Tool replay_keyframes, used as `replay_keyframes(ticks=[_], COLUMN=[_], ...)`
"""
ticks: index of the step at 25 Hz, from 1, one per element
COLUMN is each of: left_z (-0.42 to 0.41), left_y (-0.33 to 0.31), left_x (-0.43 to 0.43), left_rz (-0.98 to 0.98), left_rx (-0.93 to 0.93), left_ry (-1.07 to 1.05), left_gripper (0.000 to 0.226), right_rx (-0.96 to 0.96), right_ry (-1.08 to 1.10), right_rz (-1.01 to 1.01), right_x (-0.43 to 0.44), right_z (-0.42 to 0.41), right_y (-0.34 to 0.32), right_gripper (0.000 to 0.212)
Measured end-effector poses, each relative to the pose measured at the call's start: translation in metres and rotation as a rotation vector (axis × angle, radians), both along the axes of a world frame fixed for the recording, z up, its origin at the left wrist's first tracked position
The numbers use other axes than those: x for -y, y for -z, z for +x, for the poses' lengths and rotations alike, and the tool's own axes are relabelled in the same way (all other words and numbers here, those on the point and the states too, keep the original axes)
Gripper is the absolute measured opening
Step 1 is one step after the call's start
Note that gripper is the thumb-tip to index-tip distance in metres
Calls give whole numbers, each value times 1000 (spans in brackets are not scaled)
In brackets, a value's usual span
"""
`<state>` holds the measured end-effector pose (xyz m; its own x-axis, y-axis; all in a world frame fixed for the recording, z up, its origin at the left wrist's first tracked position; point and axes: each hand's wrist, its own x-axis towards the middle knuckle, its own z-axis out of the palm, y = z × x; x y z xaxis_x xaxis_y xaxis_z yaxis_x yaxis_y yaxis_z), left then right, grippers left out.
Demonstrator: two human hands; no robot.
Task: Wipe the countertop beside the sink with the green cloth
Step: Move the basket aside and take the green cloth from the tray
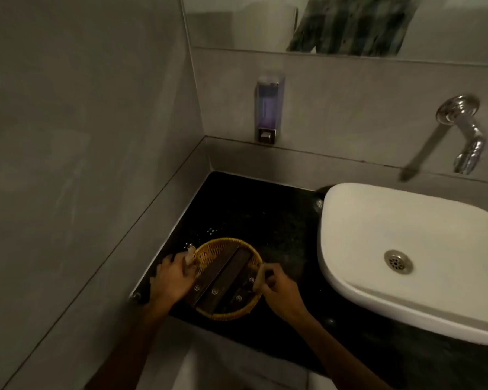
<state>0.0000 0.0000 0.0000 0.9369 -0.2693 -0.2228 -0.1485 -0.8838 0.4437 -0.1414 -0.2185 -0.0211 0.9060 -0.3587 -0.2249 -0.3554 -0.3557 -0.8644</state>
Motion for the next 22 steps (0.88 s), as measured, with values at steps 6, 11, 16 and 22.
replay_keyframes(ticks=[6, 11, 16, 22], left_z=[0, -44, -113, -161], left_y=[-1, -2, 14, 28], left_x=[0, 26, 61, 89], left_rz=[-372, -432, -480, -422], left_rx=[-131, -247, -350, -307], left_ry=[-153, -73, 85, 113], left_gripper=[43, 41, 39, 43], right_rx=[-11, -21, -65, -87], right_ry=[202, 376, 452, 397], right_rz=[179, 199, 79, 24], right_x=[-10, 22, 55, 83], right_z=[5, -68, -149, -199], right_y=[0, -4, -9, 2], right_gripper=[44, 36, 34, 43])
